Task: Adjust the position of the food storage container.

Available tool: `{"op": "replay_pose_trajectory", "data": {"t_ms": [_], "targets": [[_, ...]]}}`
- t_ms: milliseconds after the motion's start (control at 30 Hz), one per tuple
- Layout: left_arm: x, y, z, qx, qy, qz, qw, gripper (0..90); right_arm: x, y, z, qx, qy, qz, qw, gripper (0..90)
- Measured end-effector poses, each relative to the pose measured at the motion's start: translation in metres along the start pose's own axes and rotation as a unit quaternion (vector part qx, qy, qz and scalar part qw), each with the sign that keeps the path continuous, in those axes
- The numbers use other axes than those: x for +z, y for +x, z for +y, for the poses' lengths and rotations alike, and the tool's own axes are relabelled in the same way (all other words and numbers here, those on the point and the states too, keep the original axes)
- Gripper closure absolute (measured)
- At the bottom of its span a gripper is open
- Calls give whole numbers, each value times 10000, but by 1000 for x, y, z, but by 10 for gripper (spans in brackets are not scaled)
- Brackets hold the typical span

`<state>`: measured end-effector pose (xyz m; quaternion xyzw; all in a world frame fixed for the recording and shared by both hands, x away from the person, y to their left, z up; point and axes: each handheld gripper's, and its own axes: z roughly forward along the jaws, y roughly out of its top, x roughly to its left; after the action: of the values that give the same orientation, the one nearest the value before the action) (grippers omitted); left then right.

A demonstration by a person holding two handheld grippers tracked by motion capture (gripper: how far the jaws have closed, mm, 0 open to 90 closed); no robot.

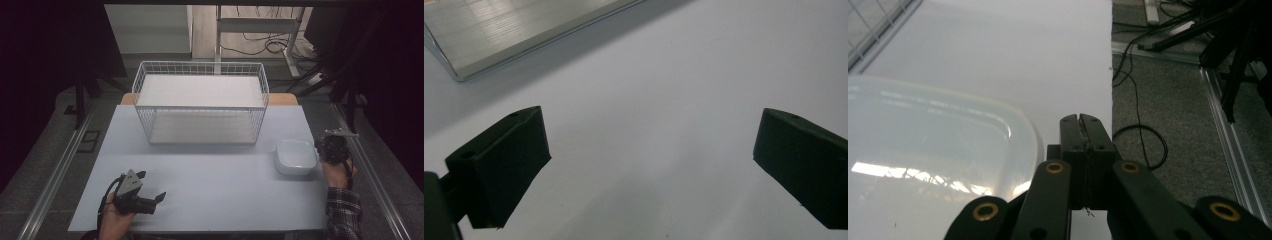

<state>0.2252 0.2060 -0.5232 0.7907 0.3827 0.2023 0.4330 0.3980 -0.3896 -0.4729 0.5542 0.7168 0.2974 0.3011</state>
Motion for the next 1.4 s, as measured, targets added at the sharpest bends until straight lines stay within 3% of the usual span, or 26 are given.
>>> {"op": "replay_pose_trajectory", "data": {"t_ms": [33, 100, 467, 667, 867, 1067, 1400], "targets": [[0, 0, 0, 1, 23, -5, 10000, 12, 0, 3, -3, -150, 75, -44, 9998, 889], [1, 0, 0, 4, 54, -10, 10000, 13, -1, 4, -5, -174, 103, -16, 9998, 889], [1, 0, 0, -7, 92, -12, 10000, 18, -6, 27, -6, -310, 159, 509, 9981, 888], [0, 1, 1, -135, 116, -60, 9998, 24, -7, 45, -5, -422, 123, 818, 9957, 889], [1, 1, 0, -170, 91, -64, 9998, 25, -6, 63, -4, -533, 195, 1186, 9913, 889], [1, 1, 0, -196, 87, -44, 9998, 22, -7, 78, -2, -704, 210, 1400, 9874, 889], [1, 2, 0, -299, 65, -80, 9995, 20, -9, 114, 0, -1014, 275, 1924, 9757, 889]]}}
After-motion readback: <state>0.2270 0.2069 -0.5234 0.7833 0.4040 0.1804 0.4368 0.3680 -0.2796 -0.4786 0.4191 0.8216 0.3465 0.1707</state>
